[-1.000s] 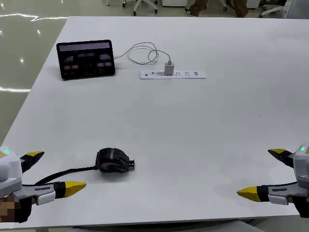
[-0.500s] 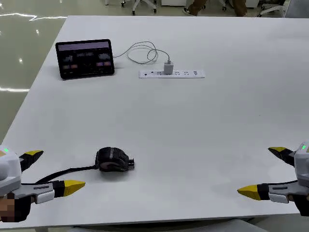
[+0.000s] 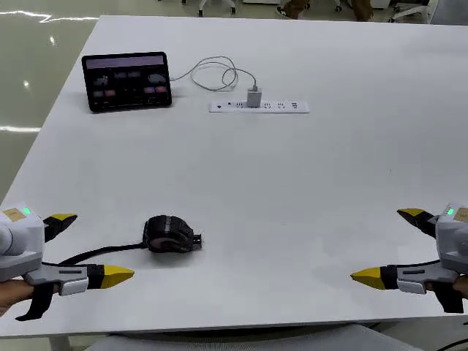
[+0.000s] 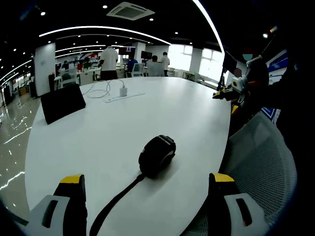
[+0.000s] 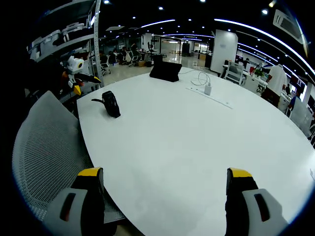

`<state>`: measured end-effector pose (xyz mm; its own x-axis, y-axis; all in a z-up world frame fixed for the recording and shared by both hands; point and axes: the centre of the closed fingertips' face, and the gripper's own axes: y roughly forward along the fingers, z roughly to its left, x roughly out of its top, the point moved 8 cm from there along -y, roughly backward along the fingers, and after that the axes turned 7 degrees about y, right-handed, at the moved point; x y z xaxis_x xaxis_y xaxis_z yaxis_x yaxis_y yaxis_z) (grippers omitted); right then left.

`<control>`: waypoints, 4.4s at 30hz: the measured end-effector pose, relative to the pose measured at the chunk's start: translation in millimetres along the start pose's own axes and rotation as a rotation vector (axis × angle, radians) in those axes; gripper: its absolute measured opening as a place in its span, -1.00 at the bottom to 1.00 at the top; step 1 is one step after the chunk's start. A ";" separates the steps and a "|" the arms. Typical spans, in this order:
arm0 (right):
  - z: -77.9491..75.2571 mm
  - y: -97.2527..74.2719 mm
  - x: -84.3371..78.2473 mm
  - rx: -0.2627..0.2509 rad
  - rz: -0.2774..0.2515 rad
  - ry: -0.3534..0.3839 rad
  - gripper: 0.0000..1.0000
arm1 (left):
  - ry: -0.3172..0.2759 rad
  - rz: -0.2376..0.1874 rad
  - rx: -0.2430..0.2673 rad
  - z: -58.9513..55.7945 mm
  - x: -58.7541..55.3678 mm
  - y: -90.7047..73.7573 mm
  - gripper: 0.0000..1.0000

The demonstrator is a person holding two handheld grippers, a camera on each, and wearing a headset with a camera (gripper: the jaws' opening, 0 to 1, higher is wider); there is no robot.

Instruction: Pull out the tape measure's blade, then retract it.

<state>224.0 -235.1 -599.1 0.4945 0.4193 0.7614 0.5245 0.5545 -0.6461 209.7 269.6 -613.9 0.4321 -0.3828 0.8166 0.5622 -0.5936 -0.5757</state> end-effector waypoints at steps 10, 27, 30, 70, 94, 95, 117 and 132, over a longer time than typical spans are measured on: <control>7.5 15.7 19.9 0.047 -0.018 -0.022 1.00 | 0.052 0.047 -0.039 10.1 7.6 10.8 1.00; 33.4 48.8 48.5 0.156 -0.030 -0.088 1.00 | 0.184 0.114 -0.140 12.1 31.8 38.5 0.99; 39.6 54.1 55.2 0.178 -0.028 -0.113 1.00 | 0.209 0.129 -0.164 11.6 32.9 43.8 0.93; 101.9 163.5 94.0 0.437 0.043 -0.230 0.87 | 0.561 0.380 -0.406 0.4 37.8 113.2 -0.10; 138.2 217.7 95.5 0.520 0.121 -0.388 0.24 | 0.553 0.371 -0.417 -2.0 34.3 117.2 -0.35; 139.2 219.8 95.6 0.520 0.122 -0.391 0.22 | 0.552 0.373 -0.417 -1.9 34.5 117.3 -0.35; 145.4 254.8 88.7 0.548 0.155 -0.406 -0.56 | 0.547 0.383 -0.421 0.3 33.1 120.0 -0.36; 154.0 267.8 82.3 0.553 0.184 -0.496 -0.74 | 0.541 0.379 -0.418 -0.6 33.0 119.8 -0.36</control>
<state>298.4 58.6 -701.2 0.1029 0.7406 0.6641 -0.0241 0.6693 -0.7426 290.9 185.4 -655.9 0.0769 -0.8407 0.5360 0.0864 -0.5300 -0.8436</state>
